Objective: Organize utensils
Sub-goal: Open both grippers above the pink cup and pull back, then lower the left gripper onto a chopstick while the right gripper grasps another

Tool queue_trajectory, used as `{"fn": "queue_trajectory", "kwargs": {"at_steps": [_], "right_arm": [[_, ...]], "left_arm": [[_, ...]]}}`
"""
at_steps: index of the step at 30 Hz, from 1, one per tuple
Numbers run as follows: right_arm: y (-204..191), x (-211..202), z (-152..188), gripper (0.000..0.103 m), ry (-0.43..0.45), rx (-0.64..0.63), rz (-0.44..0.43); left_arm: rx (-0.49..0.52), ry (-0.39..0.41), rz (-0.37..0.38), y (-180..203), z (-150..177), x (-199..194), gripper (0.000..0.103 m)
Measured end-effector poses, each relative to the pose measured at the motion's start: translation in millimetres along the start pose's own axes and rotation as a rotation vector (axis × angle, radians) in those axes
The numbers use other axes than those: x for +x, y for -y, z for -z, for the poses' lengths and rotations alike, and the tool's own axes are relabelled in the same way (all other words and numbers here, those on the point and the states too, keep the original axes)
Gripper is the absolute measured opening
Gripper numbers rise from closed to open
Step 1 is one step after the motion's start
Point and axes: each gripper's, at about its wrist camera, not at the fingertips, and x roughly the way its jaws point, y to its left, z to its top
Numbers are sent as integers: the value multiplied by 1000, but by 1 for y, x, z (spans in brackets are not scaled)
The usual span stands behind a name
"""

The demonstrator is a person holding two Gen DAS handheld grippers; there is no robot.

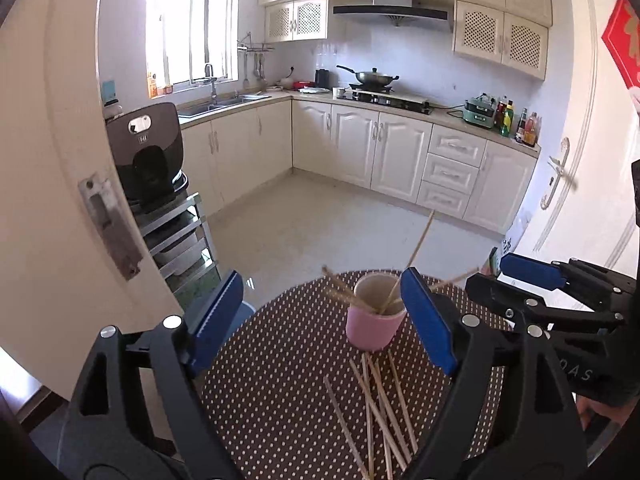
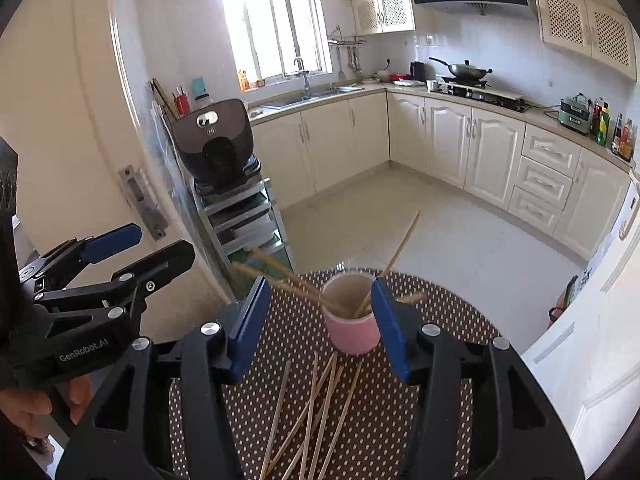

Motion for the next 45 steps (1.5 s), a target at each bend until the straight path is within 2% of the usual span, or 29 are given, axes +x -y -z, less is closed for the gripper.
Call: {"fn": "queue_trajectory", "kwargs": {"at_steps": [6,9,17,32,33,35,41,45], "right_arm": [[-9,-3,24,50,-33,0,16],[-11,0,38,50,-66,4,26],[-5,26,71,50,-178,50,35],[28,91,106,50,-348,112,19],[30,96,106,50,-360,119,16],[36,105,109,50,-378,138,7],[47,131,113,50,-444,175,-10],[52,149,112,50,-495,194,-20]], "left_arm": [[-18,10,-14,-11,29,-12,80],[-38,-9,-26,-19,43,-9,80],[-75,-151,-28,-30,78,27,80],[-107,-425,19,-12,129,119,79],[-106,-436,19,-10,130,125,77],[-107,-474,20,-8,134,138,63],[-120,-572,25,-3,148,171,39],[-127,-641,31,-5,157,189,33]]}}
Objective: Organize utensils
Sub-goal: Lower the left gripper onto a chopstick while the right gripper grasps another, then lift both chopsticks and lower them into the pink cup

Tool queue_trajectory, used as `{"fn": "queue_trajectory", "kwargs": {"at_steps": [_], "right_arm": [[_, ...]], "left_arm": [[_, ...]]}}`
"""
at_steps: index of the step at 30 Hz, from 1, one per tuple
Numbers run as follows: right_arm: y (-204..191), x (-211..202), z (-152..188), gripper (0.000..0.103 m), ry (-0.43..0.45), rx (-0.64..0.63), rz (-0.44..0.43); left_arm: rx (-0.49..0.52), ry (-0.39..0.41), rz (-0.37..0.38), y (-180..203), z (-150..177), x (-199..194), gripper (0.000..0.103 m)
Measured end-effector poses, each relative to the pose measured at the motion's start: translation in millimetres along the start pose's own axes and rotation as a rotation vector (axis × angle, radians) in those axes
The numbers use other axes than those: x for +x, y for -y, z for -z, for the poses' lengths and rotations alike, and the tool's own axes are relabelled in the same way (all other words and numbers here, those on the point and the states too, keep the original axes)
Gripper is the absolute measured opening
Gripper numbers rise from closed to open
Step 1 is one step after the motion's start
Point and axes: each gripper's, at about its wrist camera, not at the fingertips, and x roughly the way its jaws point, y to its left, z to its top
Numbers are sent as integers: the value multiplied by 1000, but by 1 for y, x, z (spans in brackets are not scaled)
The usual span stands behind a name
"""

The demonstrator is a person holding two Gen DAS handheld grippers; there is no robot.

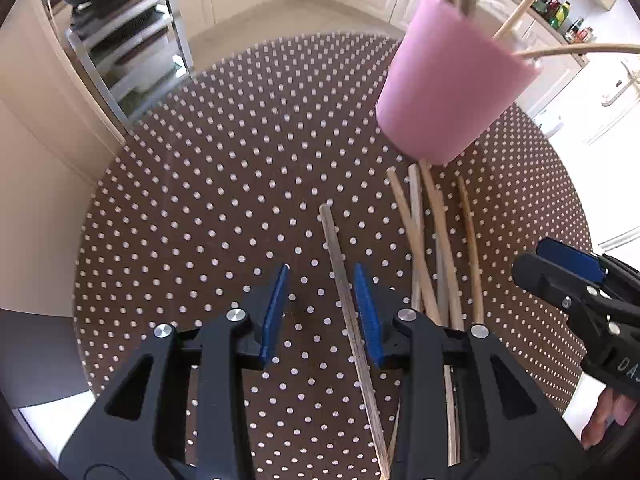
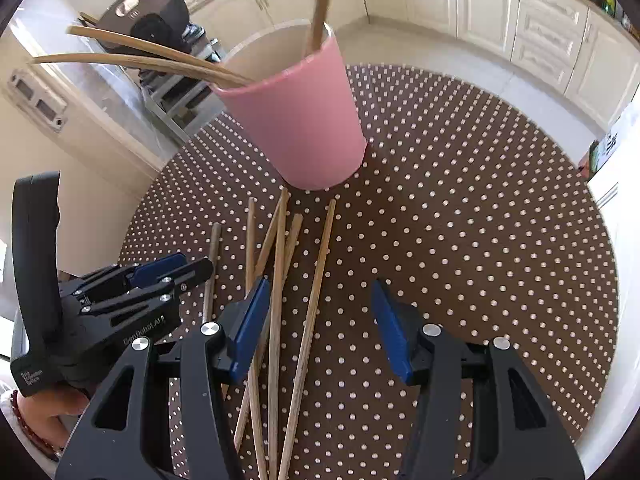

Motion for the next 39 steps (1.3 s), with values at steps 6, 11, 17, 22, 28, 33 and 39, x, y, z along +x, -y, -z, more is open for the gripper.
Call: {"fn": "queue_trajectory", "kwargs": {"at_steps": [6,11,17,22,28,33,39], "right_arm": [[-2,25,-12,36,-80,-2,-4],[-7,44,-16,26,-151,-5,9],[-16,54,-22,19,-202,-49,62],[-12,64,-34,6,-229,-28,51],[7,59,-36,4,-231,53,-30],[15,32,-33,5,-174,59,-59],[6,-8,-31,4,-84,48,-76]], "left_arm": [[15,-9,-13,2,0,8,28],[1,-12,-13,-3,-3,9,20],[-19,-13,-23,-16,-6,9,12],[-31,-24,-16,-20,-8,10,9],[-25,-3,15,-25,-9,-5,6],[-35,37,43,-36,-11,-31,6],[-28,112,83,-47,-11,-75,6]]}}
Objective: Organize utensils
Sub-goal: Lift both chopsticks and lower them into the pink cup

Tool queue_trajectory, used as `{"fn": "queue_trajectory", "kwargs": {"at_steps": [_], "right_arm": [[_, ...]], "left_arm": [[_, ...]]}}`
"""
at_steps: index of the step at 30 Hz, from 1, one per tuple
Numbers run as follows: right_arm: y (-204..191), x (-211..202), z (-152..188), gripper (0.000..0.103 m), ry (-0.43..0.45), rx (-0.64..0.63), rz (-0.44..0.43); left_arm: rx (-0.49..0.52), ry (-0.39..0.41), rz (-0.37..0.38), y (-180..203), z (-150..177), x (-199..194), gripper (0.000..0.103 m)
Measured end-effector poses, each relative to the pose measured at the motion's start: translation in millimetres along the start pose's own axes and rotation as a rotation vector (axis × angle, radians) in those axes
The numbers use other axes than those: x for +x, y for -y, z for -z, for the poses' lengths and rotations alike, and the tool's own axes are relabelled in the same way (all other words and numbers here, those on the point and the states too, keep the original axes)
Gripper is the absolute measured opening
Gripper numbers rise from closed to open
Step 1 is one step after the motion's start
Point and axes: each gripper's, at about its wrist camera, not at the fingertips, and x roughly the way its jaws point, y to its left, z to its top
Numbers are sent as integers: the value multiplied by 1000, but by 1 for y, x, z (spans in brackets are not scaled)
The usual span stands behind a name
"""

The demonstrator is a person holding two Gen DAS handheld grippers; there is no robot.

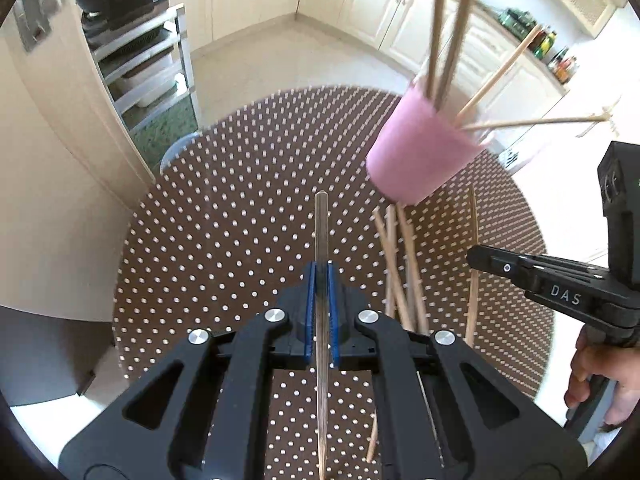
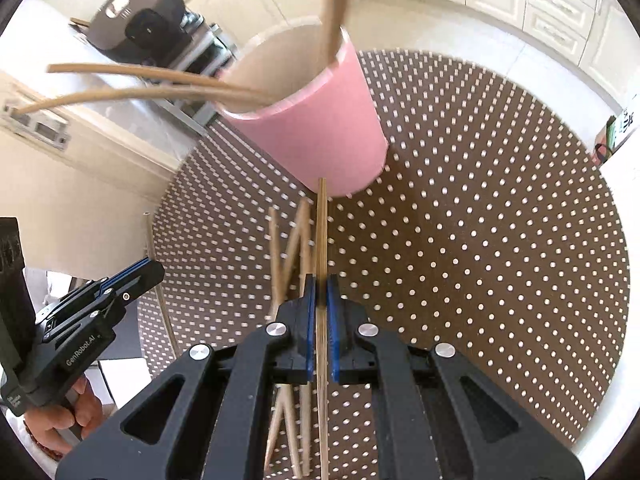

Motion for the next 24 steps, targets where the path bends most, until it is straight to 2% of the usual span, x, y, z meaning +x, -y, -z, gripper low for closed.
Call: {"fn": "queue_trajectory", "kwargs": {"at_steps": [8,16,24], "right_arm": [[-24,-64,25,4,137,-36,-9],[-64,-113,27,4,276,-95,17],[-86,-167,31,4,462,-156,16]], "left_arm": [[49,119,45,13,2,-61,6],[110,270,90,30,0,-115,6],[171,415,113,54,-9,-164,6]]}}
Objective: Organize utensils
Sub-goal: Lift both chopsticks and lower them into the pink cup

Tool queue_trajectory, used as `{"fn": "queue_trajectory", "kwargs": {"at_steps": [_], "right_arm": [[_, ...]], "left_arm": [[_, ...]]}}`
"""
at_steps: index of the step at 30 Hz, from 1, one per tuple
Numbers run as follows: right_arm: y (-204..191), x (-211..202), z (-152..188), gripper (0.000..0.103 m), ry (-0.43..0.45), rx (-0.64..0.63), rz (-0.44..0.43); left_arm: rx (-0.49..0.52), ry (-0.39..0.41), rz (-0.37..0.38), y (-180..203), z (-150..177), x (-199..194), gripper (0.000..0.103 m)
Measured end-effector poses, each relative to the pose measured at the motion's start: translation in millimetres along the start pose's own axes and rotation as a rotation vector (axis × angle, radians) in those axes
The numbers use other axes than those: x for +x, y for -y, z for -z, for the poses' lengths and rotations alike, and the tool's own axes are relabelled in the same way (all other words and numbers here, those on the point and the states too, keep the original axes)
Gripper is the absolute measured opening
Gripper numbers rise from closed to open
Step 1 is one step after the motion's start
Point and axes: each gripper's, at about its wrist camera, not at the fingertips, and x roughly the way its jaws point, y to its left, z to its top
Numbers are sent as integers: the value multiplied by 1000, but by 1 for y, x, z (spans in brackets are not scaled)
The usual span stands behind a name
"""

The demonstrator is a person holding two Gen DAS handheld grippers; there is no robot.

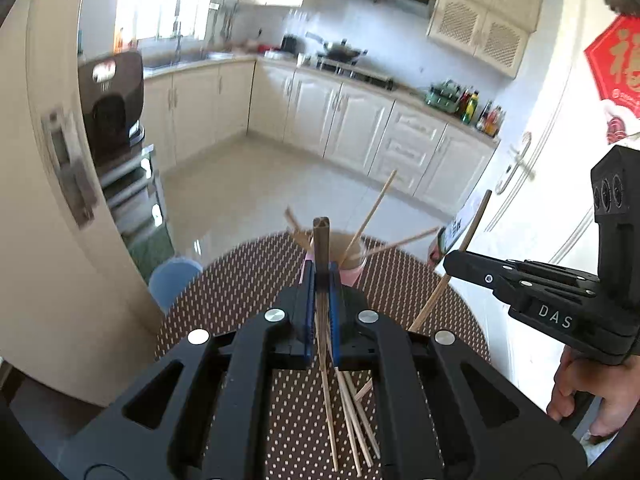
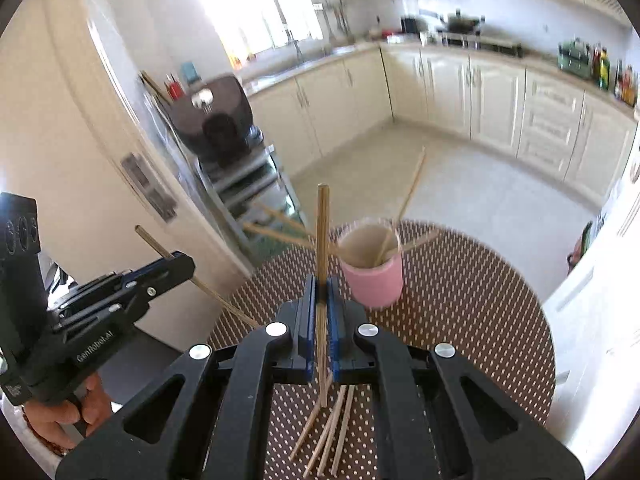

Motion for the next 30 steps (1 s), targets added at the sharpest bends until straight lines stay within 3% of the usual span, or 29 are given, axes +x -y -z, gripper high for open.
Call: {"fn": "queue_trajectory", "kwargs": {"at_steps": [12,22,30], "right_arm": [[-19,-44,-36,4,180,-88,-3],[-1,-44,-58,4,240,-107,28],[23,-23,-76,4,249,-111,33]], "left_arm": [[75,171,-27,31,-42,-27,6],[39,253,-47,35,-71,-19,6],[-6,267,-59,35,-90,14,6]]}}
